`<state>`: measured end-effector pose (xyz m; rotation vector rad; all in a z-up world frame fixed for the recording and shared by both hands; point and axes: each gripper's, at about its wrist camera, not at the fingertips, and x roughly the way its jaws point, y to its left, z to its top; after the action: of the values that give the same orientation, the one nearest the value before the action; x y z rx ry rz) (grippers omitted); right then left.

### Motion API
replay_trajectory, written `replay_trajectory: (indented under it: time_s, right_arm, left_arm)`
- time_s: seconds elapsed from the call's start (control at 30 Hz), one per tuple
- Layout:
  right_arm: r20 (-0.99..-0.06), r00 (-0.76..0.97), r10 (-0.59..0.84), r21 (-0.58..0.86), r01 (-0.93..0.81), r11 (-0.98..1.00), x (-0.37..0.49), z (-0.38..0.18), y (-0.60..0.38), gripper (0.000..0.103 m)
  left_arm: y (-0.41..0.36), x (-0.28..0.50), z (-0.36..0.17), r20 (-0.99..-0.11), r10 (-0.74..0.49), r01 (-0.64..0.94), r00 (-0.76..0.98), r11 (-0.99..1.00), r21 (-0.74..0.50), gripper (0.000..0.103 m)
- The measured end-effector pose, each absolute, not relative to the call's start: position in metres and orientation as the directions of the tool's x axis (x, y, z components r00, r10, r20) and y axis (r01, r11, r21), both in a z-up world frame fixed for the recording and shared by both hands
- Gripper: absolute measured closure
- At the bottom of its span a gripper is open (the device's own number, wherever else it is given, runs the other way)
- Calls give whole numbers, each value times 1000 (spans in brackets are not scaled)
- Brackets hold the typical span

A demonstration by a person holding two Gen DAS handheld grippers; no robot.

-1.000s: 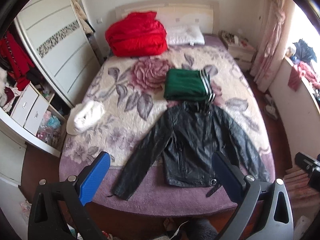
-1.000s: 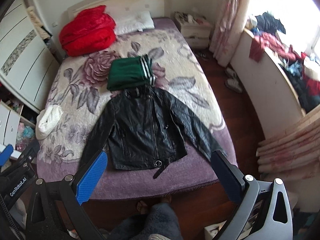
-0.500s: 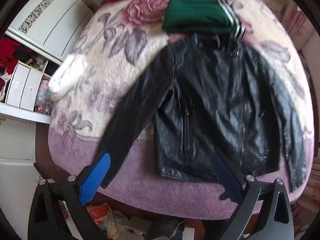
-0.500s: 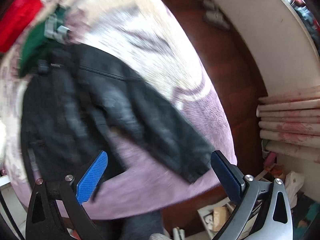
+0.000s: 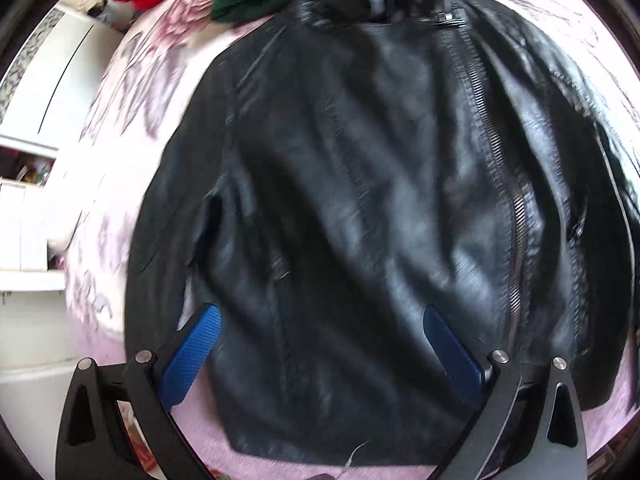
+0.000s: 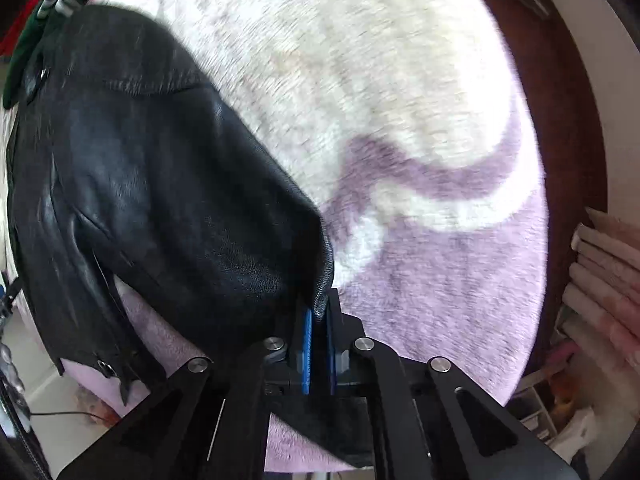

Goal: Fold large clothes

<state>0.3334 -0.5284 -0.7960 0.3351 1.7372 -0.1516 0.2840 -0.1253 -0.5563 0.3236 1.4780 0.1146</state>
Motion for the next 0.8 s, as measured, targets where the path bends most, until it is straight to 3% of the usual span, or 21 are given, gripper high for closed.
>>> replay_trajectory:
  time_s: [0.1, 0.13, 0.2, 0.27, 0.3, 0.37, 0.5, 0.67, 0.8]
  right_arm:
    - [-997, -70, 24, -2, 349, 937, 344, -783, -559, 97]
    - [-999, -44, -1, -17, 352, 936, 348, -779, -564, 92]
    - [-999, -32, 30, 15, 392, 920, 342, -772, -569, 75]
    - [-993, 49, 112, 120, 552, 825, 309, -754, -581, 49]
    - [-984, 87, 155, 176, 612, 771, 293, -751, -588, 45]
    - [-935, 206, 288, 338, 763, 551, 234, -766, -601, 43]
    - [-831, 368, 417, 473, 862, 183, 145, -813, -571, 43]
    - [-734, 652, 190, 632, 759, -158, 88, -854, -563, 43]
    - [-701, 709, 77, 689, 701, -185, 89, -853, -552, 43]
  left_arm:
    - [-138, 289, -562, -967, 239, 141, 88, 958, 249, 0]
    - [-141, 289, -563, -967, 237, 150, 92, 957, 249, 0]
    - [-147, 289, -566, -966, 239, 167, 102, 953, 254, 0]
    - [-151, 287, -572, -960, 256, 181, 112, 945, 273, 0]
    - [-153, 287, -574, -960, 256, 184, 110, 944, 273, 0]
    - [-155, 288, -585, -960, 261, 183, 100, 943, 276, 0]
    - [-154, 287, -602, -964, 250, 179, 88, 948, 263, 0]
    - [-151, 286, -610, -969, 238, 141, 69, 959, 246, 0]
    - [-152, 282, -611, -968, 243, 137, 66, 958, 250, 0]
